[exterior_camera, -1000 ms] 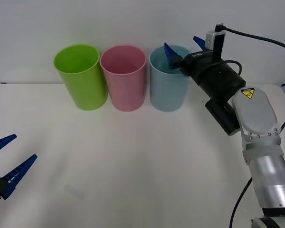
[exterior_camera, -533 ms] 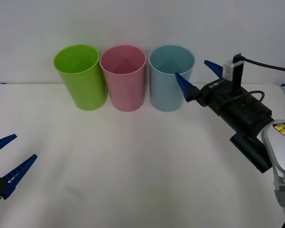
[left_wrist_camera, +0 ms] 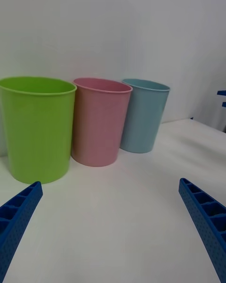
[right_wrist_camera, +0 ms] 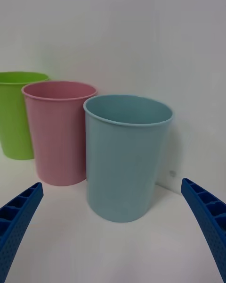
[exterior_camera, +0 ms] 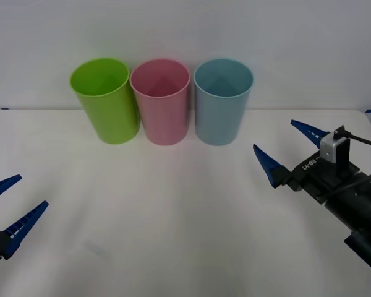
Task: Grasp the object on the table and drop it into the matching bin: aluminum can to the light blue bin, PET bottle to the pink bin.
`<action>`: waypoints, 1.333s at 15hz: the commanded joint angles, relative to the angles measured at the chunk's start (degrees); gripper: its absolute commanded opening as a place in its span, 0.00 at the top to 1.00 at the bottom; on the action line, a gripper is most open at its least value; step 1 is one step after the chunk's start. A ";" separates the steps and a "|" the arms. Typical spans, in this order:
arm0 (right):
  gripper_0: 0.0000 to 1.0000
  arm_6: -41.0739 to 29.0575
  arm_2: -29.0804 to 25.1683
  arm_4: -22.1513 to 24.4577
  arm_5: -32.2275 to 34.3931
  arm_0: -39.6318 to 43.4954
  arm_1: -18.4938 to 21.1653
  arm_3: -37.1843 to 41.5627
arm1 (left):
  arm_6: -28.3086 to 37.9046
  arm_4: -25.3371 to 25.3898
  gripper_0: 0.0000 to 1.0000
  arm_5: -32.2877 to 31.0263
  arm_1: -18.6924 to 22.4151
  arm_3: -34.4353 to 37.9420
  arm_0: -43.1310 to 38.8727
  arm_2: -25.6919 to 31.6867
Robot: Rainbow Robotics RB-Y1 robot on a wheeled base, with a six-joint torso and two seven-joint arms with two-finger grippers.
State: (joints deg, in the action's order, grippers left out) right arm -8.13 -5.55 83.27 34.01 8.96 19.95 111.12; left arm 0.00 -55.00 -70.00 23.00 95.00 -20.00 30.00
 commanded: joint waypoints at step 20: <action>0.00 13.76 -17.74 -21.05 21.36 24.44 0.09 -0.91 | 0.00 0.00 0.00 0.00 0.00 0.00 0.00 0.00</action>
State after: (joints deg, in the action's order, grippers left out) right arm 5.61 -23.27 62.55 55.37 33.15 20.05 110.77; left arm 0.00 -55.00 -70.00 23.00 95.00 -20.00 30.00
